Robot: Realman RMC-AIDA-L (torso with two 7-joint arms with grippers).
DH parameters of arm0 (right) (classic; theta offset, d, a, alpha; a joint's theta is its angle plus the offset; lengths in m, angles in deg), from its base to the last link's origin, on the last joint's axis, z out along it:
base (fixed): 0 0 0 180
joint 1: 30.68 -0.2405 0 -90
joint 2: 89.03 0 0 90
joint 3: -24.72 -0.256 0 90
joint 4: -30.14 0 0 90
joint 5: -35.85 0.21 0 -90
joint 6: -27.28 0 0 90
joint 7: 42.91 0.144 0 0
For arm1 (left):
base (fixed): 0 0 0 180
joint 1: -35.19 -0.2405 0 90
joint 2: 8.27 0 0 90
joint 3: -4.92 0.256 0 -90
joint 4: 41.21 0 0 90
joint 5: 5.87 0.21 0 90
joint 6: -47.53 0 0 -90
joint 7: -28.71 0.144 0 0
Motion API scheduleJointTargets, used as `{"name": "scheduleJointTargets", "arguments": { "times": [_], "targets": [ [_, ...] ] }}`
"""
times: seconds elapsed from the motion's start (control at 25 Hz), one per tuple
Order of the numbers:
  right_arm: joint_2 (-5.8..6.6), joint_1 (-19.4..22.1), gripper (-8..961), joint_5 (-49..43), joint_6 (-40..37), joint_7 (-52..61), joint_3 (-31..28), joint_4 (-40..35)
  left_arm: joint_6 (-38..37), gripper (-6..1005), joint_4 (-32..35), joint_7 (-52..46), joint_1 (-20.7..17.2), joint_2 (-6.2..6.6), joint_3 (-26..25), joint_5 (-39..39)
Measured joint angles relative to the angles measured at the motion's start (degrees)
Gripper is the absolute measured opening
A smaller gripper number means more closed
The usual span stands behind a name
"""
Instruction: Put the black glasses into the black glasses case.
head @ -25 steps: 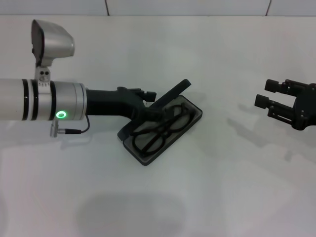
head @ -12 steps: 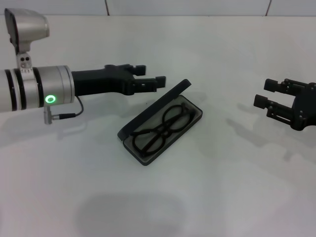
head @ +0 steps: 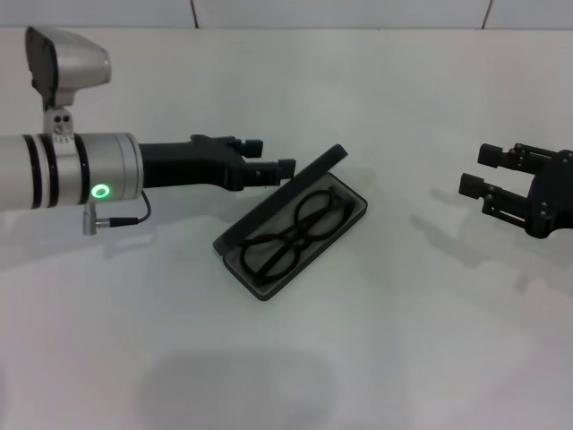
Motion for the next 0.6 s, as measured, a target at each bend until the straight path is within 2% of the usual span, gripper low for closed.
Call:
{"name": "scheduleJointTargets", "arguments": {
  "times": [0.6],
  "targets": [
    [-0.01, 0.2, 536, -0.5, 0.6, 0.0, 0.0, 0.0, -0.6, 767, 0.0, 3.4, -0.5, -0.79, 10.0, 0.0]
  ]
}}
